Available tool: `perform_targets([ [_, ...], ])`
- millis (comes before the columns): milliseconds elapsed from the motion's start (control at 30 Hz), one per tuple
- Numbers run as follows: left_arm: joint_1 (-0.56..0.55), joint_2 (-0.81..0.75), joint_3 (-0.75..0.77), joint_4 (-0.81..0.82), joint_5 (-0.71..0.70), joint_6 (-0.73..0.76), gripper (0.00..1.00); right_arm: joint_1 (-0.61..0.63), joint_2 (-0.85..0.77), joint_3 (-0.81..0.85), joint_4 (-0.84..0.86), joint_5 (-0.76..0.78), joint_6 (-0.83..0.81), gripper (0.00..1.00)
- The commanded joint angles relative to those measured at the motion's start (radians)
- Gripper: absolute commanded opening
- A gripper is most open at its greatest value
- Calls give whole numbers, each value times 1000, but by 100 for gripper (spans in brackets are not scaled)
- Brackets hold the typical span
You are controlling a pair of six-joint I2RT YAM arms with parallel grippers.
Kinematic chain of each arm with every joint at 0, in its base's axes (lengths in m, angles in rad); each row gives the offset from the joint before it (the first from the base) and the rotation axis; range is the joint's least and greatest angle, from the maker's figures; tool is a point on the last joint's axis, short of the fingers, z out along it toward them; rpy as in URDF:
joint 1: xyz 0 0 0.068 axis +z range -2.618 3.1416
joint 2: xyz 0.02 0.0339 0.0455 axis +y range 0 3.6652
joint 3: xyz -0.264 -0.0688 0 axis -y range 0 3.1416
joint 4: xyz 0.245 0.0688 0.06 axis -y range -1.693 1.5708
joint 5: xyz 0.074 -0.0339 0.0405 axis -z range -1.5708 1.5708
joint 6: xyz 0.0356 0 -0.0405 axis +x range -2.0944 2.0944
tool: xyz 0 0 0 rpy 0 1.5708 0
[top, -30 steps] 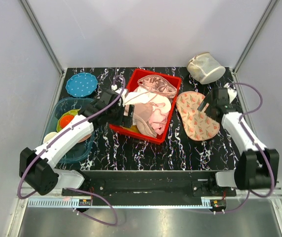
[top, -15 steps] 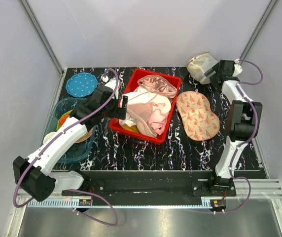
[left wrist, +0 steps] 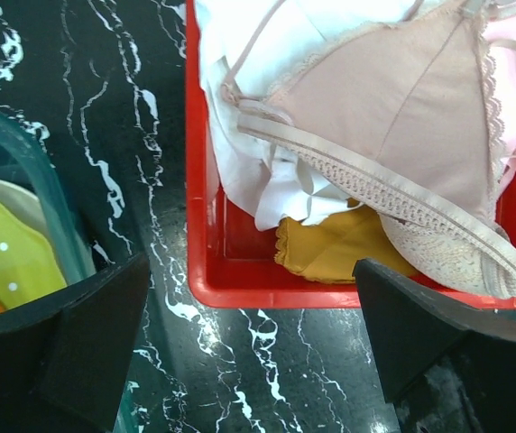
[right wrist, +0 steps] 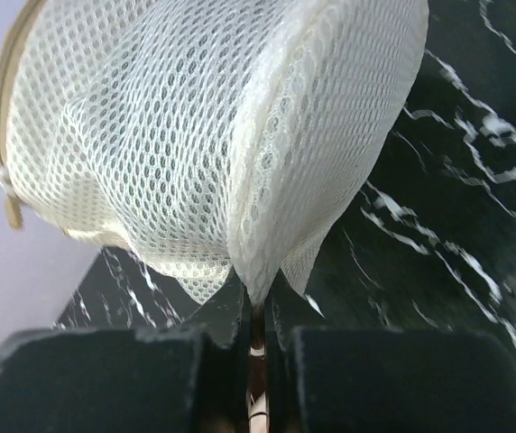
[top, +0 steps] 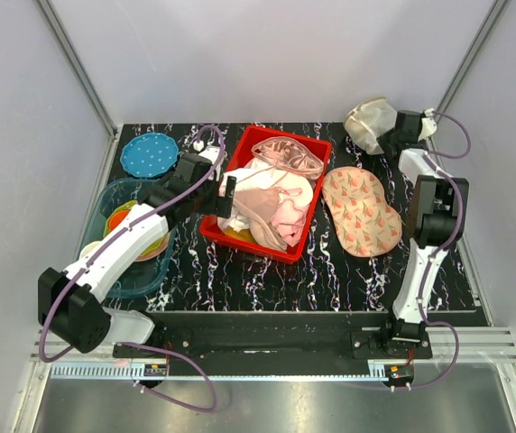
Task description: Unzip the laundry bag and remove the bra
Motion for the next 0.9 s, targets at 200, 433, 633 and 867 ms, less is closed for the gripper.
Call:
perform_targets([
  [200, 1, 53, 154, -15, 255, -31, 99, -23, -659, -475, 114, -192, -84, 0],
  [433, 1, -33, 112, 10, 349, -91, 99, -25, -1155, -811, -48, -355, -113, 0],
  [633, 1, -73, 62, 37, 432, -135, 99, -23, -1407, -946, -279, -641, -80, 0],
  [867, 1, -71, 43, 50, 505, -145, 99, -23, -1450, -888, -723, -353, -193, 96],
])
